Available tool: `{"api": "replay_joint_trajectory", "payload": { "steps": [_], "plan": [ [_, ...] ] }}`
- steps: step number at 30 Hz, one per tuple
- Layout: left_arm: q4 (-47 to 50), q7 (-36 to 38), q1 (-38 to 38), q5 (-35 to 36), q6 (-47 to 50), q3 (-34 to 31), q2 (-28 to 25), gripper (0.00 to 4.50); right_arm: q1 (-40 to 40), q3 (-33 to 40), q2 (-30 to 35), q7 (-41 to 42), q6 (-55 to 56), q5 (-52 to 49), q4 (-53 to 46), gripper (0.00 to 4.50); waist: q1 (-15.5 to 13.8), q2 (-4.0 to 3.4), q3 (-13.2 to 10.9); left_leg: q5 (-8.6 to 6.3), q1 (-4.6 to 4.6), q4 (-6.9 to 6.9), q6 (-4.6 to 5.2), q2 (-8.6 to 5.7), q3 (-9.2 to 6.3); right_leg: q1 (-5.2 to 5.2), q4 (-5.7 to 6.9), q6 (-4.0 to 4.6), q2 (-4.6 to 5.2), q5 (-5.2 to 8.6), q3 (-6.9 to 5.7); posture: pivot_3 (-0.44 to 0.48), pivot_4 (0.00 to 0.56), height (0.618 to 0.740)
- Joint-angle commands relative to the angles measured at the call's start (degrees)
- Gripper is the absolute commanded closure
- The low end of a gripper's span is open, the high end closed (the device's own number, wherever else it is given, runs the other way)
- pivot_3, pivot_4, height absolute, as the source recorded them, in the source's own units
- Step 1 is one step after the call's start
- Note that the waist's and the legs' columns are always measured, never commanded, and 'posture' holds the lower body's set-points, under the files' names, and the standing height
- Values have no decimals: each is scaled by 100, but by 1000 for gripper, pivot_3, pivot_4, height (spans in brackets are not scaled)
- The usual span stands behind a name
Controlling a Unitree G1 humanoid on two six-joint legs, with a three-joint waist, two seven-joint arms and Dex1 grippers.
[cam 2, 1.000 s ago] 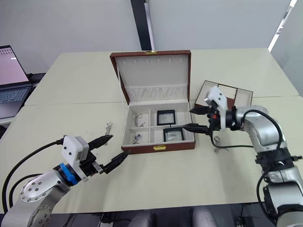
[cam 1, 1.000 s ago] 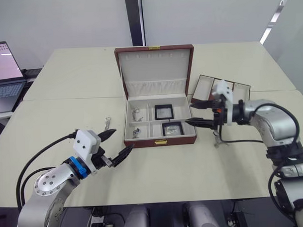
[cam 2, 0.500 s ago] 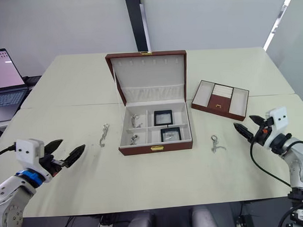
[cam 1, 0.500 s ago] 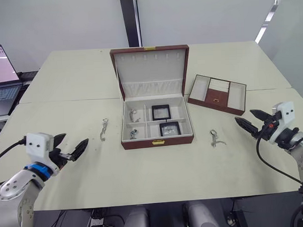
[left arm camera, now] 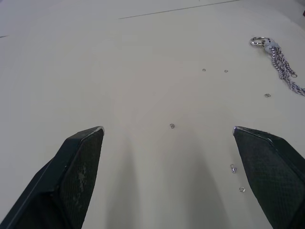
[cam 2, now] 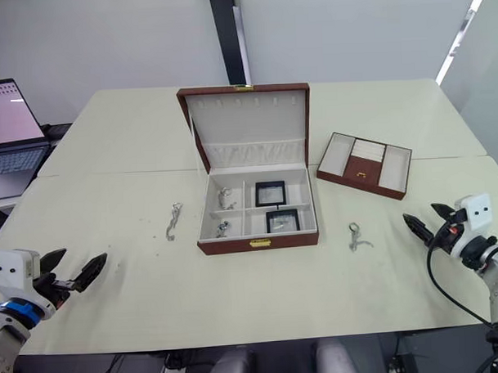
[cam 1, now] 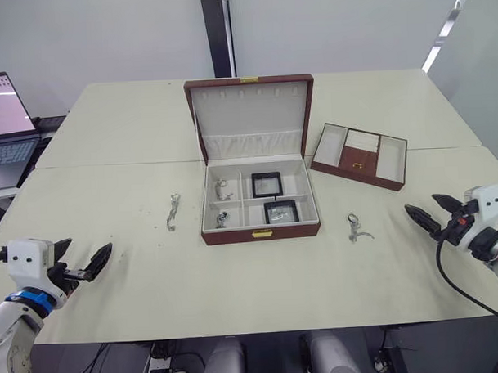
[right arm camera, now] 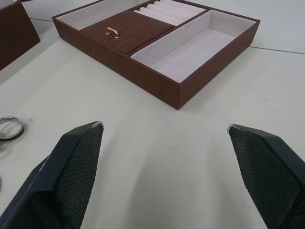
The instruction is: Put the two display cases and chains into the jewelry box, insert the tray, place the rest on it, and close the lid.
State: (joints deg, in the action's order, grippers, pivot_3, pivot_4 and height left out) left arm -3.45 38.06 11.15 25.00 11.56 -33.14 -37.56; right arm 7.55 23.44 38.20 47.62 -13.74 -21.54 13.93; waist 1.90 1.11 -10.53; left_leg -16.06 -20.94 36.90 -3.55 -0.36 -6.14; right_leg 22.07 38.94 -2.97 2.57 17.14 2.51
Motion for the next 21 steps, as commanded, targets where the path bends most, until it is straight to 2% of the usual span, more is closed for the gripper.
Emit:
{"api": "replay_joint_trajectory", "payload": {
  "steps": [1,21],
  "plan": [
    [65,-7,28,-4,-140,-206,-86,0,4,87,131,53,147,-57,-23,60,1,0,0,0,0,0,0,0,1,0,0,0,0,0,0,0,150,740],
    [82,47,18,4,-197,-180,-102,0,135,-46,187,126,173,-40,23,60,1,0,0,0,0,1,0,0,1,0,0,0,1,0,0,0,150,740]
  ]
}}
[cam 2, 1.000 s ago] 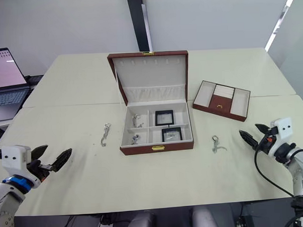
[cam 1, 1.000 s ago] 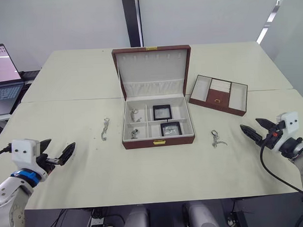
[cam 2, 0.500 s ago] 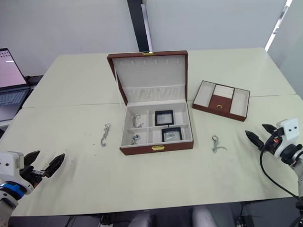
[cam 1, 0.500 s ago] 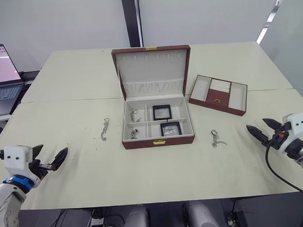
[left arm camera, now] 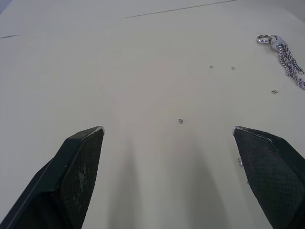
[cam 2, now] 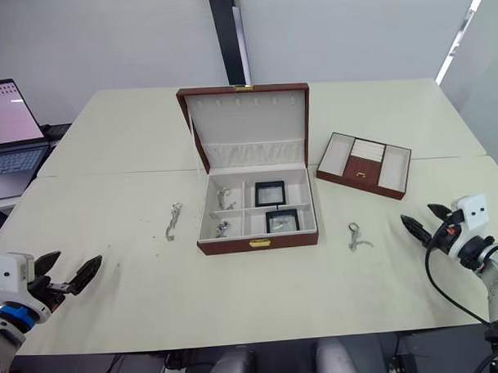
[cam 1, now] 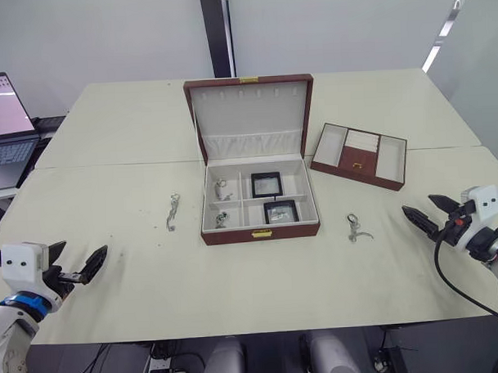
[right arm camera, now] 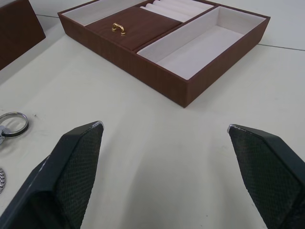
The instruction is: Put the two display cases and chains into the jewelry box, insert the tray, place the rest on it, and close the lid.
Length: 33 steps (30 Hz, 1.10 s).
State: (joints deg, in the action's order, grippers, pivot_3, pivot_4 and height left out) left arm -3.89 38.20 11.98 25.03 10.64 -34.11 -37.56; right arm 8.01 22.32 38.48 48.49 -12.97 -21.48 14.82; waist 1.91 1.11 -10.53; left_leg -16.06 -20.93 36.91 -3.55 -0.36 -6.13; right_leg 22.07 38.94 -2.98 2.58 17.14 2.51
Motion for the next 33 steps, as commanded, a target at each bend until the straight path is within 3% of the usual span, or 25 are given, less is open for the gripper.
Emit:
{"api": "replay_joint_trajectory", "payload": {
  "steps": [1,6,16,24,33],
  "plan": [
    [140,40,-85,2,-97,-64,-106,0,98,64,167,45,93,-49,-71,60,0,0,0,0,0,0,0,0,0,0,0,0,0,0,0,0,150,740],
    [309,141,-305,9,4,186,-111,0,265,-8,292,201,44,-83,-30,60,1,0,0,0,0,0,0,0,1,0,1,0,0,0,0,0,150,740],
    [1547,660,-989,-17,399,1676,-107,0,1282,-817,987,1075,-565,71,229,60,16,-1,0,0,0,2,0,-1,1,-1,1,-1,1,-1,0,0,150,740],
    [2453,1081,-1541,216,732,2669,-29,0,2562,-1727,1151,1798,-86,719,1496,60,9,0,0,0,-2,3,0,-2,1,0,0,0,0,-1,0,0,150,740],
    [3274,1090,-1563,280,867,3346,181,0,4095,-2604,751,1919,1408,1855,3971,60,39,-1,0,1,-1,4,-1,-1,5,1,0,0,0,-1,2,0,150,740]
  ]
}}
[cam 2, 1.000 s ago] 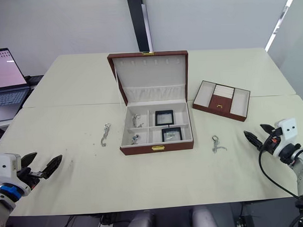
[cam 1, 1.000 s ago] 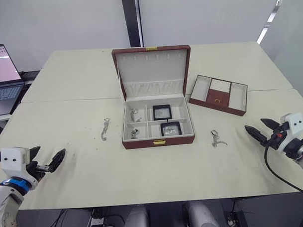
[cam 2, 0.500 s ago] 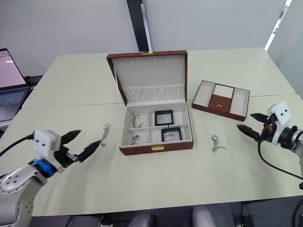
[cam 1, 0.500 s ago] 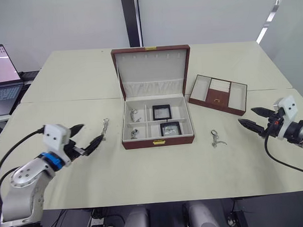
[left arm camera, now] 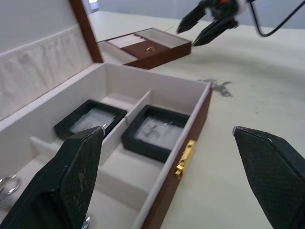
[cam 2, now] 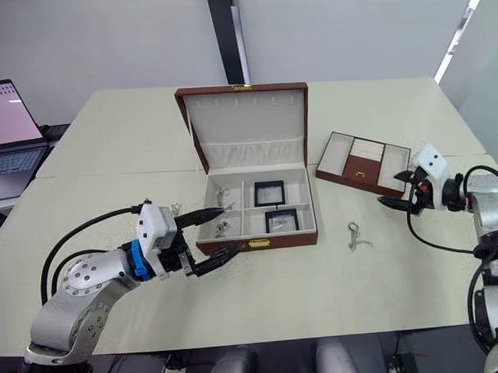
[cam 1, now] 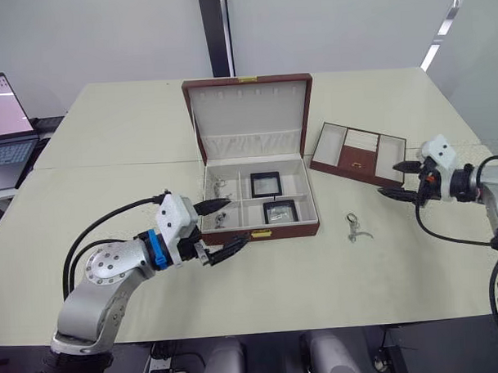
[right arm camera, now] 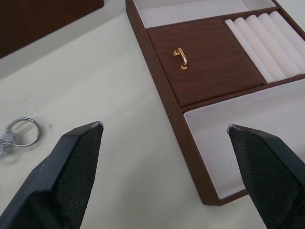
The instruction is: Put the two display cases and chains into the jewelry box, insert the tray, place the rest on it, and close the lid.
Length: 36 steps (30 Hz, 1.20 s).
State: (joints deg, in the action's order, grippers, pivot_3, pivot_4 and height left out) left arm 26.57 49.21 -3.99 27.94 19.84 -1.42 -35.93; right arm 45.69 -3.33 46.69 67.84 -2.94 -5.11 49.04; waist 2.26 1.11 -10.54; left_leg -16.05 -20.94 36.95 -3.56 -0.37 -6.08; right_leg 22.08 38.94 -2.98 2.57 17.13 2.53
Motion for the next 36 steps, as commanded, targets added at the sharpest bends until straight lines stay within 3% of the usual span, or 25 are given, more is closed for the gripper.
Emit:
{"api": "replay_joint_trajectory", "payload": {
  "steps": [1,11,14,21,28,36],
  "plan": [
    [221,-21,46,-42,-78,99,31,0,454,-75,-126,-28,518,295,771,60,12,0,0,0,0,0,0,0,0,0,0,0,0,0,0,0,150,740],
    [225,-201,75,-190,-154,124,174,0,1062,-197,-484,-189,1094,809,1929,60,13,-1,0,1,-1,1,-1,-2,-1,1,1,1,1,-1,0,0,150,740],
    [237,-236,113,-215,-195,117,213,0,1136,-187,-537,-265,1143,915,2073,614,13,-1,0,1,-1,1,-1,-2,0,1,1,1,2,-1,1,0,150,740],
    [206,-282,115,-265,-259,114,265,0,1221,-150,-568,-421,1196,1078,2258,2854,19,-1,0,1,-1,1,-1,-2,-1,1,2,1,1,0,1,0,150,740],
    [133,-253,162,-295,-353,104,277,0,1244,-112,-526,-408,1223,1078,2279,4453,18,-1,0,1,-1,1,-1,-2,0,1,2,1,2,-1,1,0,150,740],
    [-40,-203,86,-367,-509,167,335,0,1253,195,-463,-213,892,841,2186,4482,16,-1,0,1,-1,1,-1,-3,1,1,2,1,2,-1,2,0,150,740]
  ]
}}
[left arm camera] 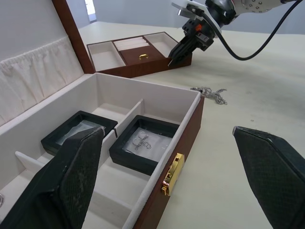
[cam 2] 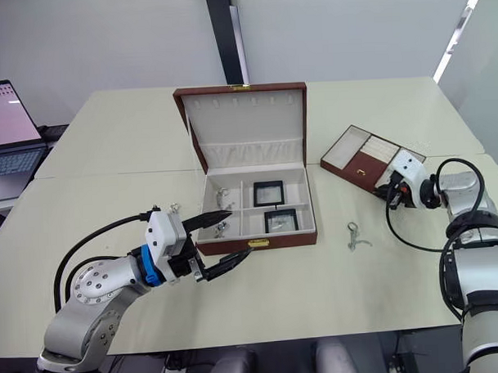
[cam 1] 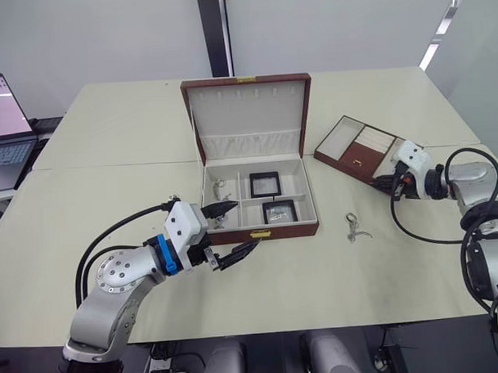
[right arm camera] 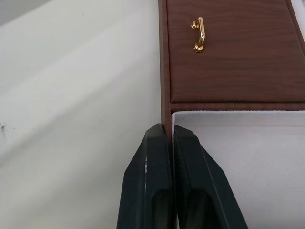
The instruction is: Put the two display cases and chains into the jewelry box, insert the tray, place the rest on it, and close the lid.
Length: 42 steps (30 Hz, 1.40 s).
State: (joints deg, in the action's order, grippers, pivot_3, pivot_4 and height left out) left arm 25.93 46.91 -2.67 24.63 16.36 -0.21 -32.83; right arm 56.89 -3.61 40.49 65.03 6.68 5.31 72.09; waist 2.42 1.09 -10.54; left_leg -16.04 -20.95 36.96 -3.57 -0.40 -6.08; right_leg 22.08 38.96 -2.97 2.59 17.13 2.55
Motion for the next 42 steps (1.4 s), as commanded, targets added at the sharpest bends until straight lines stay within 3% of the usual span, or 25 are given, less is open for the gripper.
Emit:
{"api": "replay_joint_trajectory", "payload": {
  "steps": [1,8,14,21,30,35,42],
  "plan": [
    [12,37,-51,-42,-177,54,34,0,125,263,174,74,-110,-217,-137,4482,-1,0,0,0,0,0,0,0,0,0,0,0,0,0,0,0,150,740],
    [-104,89,-101,-70,-304,52,71,0,-27,547,476,218,-273,-428,-348,4482,-5,-3,-2,0,-2,0,0,-1,0,0,-1,0,1,0,0,0,150,740],
    [-36,23,21,-85,-309,87,131,0,-682,733,1049,569,-432,-649,-1192,4482,-19,-3,-2,0,-3,0,1,-2,0,0,-1,0,3,0,0,0,150,740],
    [259,-230,477,-34,-322,-135,199,0,-2447,1203,1817,1265,-1510,-1425,-3894,4482,-30,-15,-2,-1,-1,0,2,0,5,1,0,0,3,0,6,0,150,740],
    [848,-741,1534,34,-397,-510,405,0,-4642,2029,2321,1386,-3554,-2726,-7830,4482,-66,-29,0,-1,3,4,2,-2,-1,-10,-1,-3,2,0,3,0,150,740],
    [927,-938,2003,178,-527,-774,647,0,-4399,1653,2218,1083,-4315,-3296,-9160,4482,-55,-28,-1,-2,2,3,3,0,-2,-9,-4,-4,1,0,0,0,150,740],
    [1120,-1158,2646,132,-790,-981,895,0,-3663,859,2153,973,-4663,-3591,-9750,4482,-78,-16,-7,-2,-4,3,3,-2,-6,-10,-14,-4,2,0,-5,0,150,740]
  ]
}}
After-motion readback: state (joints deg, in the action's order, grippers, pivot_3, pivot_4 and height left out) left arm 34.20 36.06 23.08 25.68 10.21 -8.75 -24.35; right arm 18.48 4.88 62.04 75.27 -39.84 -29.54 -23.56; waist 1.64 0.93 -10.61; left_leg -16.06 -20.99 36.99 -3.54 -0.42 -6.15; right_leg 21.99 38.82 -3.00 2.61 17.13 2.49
